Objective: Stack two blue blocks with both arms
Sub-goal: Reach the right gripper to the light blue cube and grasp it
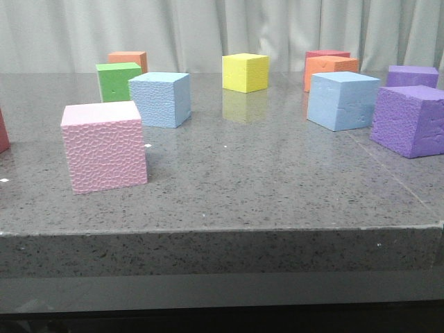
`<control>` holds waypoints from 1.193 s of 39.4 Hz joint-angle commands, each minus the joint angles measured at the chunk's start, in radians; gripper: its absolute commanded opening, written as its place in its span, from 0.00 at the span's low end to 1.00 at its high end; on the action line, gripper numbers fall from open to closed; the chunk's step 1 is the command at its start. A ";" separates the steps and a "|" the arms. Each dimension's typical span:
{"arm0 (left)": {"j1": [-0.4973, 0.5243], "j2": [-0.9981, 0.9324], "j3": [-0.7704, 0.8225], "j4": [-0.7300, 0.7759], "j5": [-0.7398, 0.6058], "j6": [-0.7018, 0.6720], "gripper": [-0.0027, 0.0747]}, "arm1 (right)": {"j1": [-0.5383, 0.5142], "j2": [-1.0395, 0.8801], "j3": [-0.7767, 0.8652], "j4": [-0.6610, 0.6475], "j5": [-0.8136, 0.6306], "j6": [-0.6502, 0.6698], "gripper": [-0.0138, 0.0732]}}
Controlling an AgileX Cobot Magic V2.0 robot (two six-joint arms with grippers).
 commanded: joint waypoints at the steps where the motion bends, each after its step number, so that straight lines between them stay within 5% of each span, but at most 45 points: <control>1: -0.006 0.000 -0.037 -0.003 -0.095 -0.006 0.82 | -0.004 0.004 -0.035 -0.001 -0.093 -0.009 0.72; 5: -0.006 0.000 -0.037 -0.003 -0.112 -0.006 0.85 | -0.004 0.004 -0.035 -0.001 -0.105 -0.009 0.93; 19: -0.006 0.000 -0.037 -0.003 -0.125 -0.006 0.83 | -0.004 0.104 -0.078 -0.001 -0.181 -0.009 0.90; 30: -0.006 0.000 -0.037 -0.003 -0.125 -0.006 0.83 | -0.002 0.437 -0.319 -0.001 -0.016 -0.013 0.90; 47: -0.006 0.000 -0.037 -0.003 -0.125 -0.006 0.83 | 0.175 0.855 -0.673 -0.001 0.215 -0.079 0.90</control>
